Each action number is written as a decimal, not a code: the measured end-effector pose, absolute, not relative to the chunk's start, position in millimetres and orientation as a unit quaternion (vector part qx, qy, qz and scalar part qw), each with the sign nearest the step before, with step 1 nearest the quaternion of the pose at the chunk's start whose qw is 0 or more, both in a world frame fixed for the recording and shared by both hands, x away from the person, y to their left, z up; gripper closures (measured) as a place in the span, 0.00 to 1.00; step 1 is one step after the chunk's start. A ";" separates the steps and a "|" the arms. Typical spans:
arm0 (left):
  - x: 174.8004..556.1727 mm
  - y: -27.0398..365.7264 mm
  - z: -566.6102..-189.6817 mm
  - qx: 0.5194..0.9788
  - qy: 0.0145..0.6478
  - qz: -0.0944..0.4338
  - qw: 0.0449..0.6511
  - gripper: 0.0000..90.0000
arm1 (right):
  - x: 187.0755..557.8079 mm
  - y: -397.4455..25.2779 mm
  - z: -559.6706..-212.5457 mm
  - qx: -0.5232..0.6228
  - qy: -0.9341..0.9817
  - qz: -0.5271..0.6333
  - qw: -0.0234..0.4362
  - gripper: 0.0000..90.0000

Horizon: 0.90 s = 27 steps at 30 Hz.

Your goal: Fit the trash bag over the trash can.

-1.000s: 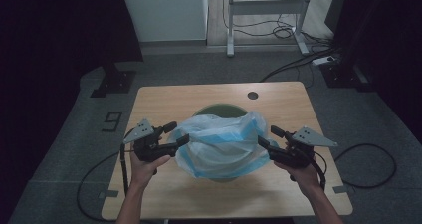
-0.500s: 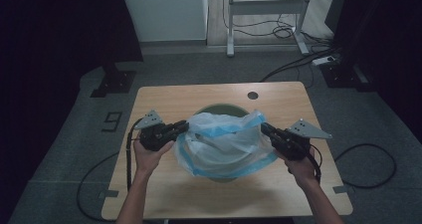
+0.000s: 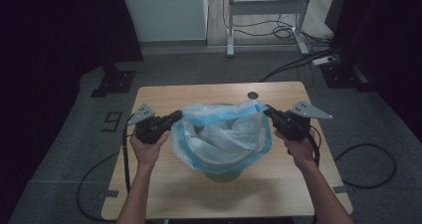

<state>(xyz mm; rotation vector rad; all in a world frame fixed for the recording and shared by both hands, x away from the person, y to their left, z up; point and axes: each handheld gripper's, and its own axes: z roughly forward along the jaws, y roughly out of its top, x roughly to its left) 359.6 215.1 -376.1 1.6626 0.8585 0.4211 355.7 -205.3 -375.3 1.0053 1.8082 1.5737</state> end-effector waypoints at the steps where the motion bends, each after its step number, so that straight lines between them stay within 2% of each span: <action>1: 361.5 215.2 -376.7 0.707 0.371 0.179 0.575 0.99 | 360.2 -204.7 -376.9 0.377 0.669 0.583 0.265 0.98; 11: 389.9 215.9 -395.2 0.708 0.434 0.143 0.538 0.99 | 407.2 -198.8 -404.9 0.430 0.661 0.575 0.220 0.98; 20: 403.5 219.1 -414.3 0.709 0.462 0.116 0.519 0.99 | 420.5 -189.8 -427.3 0.443 0.678 0.549 0.206 0.98; 27: 411.9 214.9 -431.0 0.718 0.477 0.095 0.498 0.99 | 428.9 -181.1 -442.3 0.451 0.702 0.521 0.179 0.98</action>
